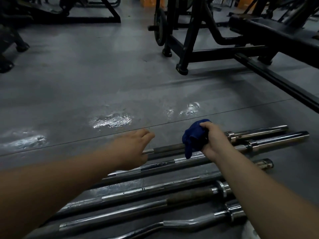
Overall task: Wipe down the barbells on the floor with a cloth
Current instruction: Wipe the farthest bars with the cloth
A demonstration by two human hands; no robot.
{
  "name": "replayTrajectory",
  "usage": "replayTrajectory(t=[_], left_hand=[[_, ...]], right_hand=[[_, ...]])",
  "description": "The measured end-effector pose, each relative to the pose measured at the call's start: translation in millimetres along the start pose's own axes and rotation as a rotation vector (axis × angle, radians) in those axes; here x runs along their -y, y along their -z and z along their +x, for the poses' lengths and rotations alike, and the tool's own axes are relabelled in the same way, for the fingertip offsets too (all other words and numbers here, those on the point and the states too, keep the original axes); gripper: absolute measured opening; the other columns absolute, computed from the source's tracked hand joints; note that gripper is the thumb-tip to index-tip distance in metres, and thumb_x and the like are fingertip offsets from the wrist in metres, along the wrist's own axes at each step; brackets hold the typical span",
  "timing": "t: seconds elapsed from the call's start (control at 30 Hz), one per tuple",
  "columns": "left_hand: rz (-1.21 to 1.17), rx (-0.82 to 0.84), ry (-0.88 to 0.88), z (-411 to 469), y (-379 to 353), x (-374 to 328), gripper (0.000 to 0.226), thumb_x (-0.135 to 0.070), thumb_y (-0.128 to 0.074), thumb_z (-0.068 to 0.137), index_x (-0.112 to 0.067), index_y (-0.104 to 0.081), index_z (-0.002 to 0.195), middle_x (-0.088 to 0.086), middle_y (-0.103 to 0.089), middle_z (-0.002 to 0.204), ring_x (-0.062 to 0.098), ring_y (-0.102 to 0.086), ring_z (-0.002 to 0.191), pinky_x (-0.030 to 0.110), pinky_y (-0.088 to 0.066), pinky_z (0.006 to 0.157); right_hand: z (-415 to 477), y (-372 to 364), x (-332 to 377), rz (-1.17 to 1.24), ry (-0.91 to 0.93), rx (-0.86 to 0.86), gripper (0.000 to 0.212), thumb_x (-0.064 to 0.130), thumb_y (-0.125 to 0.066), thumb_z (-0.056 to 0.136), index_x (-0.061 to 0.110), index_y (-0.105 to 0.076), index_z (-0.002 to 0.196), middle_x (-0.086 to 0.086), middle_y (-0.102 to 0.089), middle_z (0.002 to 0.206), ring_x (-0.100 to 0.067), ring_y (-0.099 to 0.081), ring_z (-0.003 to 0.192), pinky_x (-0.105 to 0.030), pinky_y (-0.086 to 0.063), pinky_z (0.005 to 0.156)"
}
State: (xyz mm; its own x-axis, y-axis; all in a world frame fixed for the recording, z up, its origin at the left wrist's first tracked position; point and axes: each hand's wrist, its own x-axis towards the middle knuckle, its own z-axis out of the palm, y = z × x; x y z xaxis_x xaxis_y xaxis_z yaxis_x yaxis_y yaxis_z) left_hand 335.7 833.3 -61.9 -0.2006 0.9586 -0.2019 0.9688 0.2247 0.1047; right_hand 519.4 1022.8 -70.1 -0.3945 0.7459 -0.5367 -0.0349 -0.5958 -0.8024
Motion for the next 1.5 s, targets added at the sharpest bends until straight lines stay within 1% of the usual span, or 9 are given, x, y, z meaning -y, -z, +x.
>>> replayTrajectory(t=[0.4,0.63,0.73,0.87,1.03,1.1,1.2,1.3,1.5], left_hand=[[-0.21,0.106,0.306,93,-137,22,0.07,-0.035,-0.056,0.089,-0.02,-0.027,0.151,0.003,-0.031,0.156,0.028,-0.041,0.134,0.043,-0.039,0.108],[-0.159,0.038,0.338,114,-194,43,0.072,-0.042,-0.05,0.094,-0.023,-0.017,0.156,0.001,-0.021,0.162,0.021,-0.015,0.149,0.042,-0.014,0.122],[-0.167,0.076,0.354,119,-214,58,0.069,-0.056,-0.034,0.092,-0.027,-0.022,0.154,-0.002,-0.021,0.162,0.02,-0.018,0.149,0.046,-0.013,0.122],[-0.161,-0.001,0.332,120,-238,74,0.07,-0.06,-0.02,0.085,-0.027,-0.046,0.141,-0.001,-0.055,0.136,0.025,-0.052,0.123,0.047,-0.033,0.108],[-0.137,-0.142,0.332,126,-259,80,0.052,-0.053,-0.033,0.092,-0.018,-0.06,0.118,0.003,-0.062,0.102,0.03,-0.059,0.089,0.045,-0.042,0.084],[-0.132,-0.154,0.343,127,-258,80,0.05,-0.055,-0.034,0.092,-0.021,-0.06,0.118,0.0,-0.062,0.104,0.028,-0.057,0.09,0.043,-0.038,0.084],[-0.145,-0.164,0.355,131,-256,82,0.05,-0.061,-0.036,0.091,-0.028,-0.058,0.121,-0.005,-0.062,0.11,0.023,-0.057,0.097,0.043,-0.035,0.088],[-0.13,-0.151,0.363,140,-252,87,0.056,-0.07,-0.038,0.086,-0.031,-0.056,0.122,-0.008,-0.061,0.115,0.021,-0.055,0.103,0.044,-0.032,0.094],[-0.131,0.003,0.367,169,-237,117,0.08,-0.075,-0.036,0.071,-0.036,-0.041,0.14,-0.006,-0.05,0.135,0.023,-0.045,0.124,0.046,-0.027,0.105]], right_hand=[[115,-8,-42,-0.201,-0.095,-0.013,0.029,0.02,-0.06,0.09,0.02,-0.055,0.118,-0.015,-0.061,0.116,-0.036,-0.061,0.104,-0.051,-0.051,0.088],[183,-10,-66,-0.48,-0.001,-0.046,0.032,0.016,-0.06,0.09,0.021,-0.052,0.12,-0.008,-0.06,0.116,-0.029,-0.06,0.102,-0.044,-0.052,0.082],[208,-2,-81,-0.753,0.18,-0.053,0.03,0.017,-0.059,0.091,0.026,-0.05,0.118,0.001,-0.057,0.109,-0.015,-0.056,0.092,-0.034,-0.046,0.076],[232,10,-141,-1.444,0.441,-0.222,0.026,0.038,-0.052,0.092,0.019,-0.06,0.107,-0.005,-0.063,0.096,-0.025,-0.056,0.091,-0.038,-0.044,0.084],[197,-76,-212,-1.502,0.727,0.336,0.031,0.046,-0.044,0.091,0.027,-0.062,0.108,0.004,-0.065,0.099,-0.019,-0.055,0.093,-0.038,-0.041,0.093],[203,-61,-199,-1.535,0.828,0.408,0.03,0.042,-0.049,0.087,0.027,-0.061,0.111,0.004,-0.064,0.101,-0.02,-0.056,0.093,-0.036,-0.041,0.092],[238,13,-159,-1.545,0.77,0.019,0.024,0.035,-0.05,0.08,0.026,-0.063,0.098,0.002,-0.062,0.087,-0.023,-0.055,0.082,-0.035,-0.039,0.079],[242,20,-155,-1.416,0.69,-0.263,0.013,0.029,-0.049,0.082,0.024,-0.059,0.09,0.001,-0.059,0.087,-0.025,-0.053,0.085,-0.045,-0.042,0.09],[226,-45,-198,-1.587,0.925,0.365,0.045,0.031,-0.05,0.074,0.026,-0.06,0.118,-0.001,-0.055,0.135,-0.025,-0.047,0.128,-0.049,-0.033,0.111]])
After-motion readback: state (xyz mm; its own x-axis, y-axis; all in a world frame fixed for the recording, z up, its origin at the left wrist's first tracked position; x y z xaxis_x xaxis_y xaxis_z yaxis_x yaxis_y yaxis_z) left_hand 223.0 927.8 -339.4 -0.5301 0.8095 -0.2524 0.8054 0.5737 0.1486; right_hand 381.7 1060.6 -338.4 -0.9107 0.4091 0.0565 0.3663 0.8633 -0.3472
